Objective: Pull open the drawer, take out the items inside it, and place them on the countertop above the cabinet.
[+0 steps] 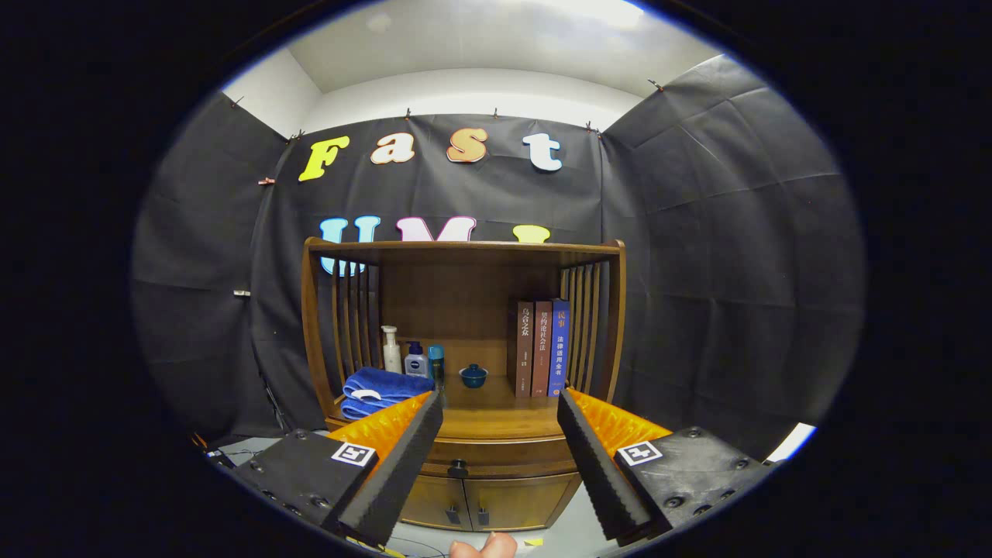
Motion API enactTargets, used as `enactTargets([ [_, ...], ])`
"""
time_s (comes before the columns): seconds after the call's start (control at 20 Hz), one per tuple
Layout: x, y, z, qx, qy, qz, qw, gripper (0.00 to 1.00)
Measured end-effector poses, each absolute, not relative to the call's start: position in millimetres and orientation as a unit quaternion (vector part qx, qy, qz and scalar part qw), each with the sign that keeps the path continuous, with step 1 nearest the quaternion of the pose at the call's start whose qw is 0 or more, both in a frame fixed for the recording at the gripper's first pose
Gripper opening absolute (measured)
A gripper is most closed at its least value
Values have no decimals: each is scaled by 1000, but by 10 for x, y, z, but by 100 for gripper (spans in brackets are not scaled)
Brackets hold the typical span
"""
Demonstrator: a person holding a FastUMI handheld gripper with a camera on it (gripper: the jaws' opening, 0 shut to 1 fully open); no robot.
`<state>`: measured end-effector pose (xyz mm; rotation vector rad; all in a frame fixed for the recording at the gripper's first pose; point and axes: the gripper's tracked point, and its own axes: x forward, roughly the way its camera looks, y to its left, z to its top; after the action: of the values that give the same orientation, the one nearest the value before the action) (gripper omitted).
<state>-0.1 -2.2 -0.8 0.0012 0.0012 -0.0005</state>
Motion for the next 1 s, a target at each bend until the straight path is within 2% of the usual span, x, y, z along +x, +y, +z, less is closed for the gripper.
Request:
enactTargets([
  [0.65,36,15,46,2,-5,6,1000,98],
  [1.0,425,135,-109,13,-31,9,999,98],
])
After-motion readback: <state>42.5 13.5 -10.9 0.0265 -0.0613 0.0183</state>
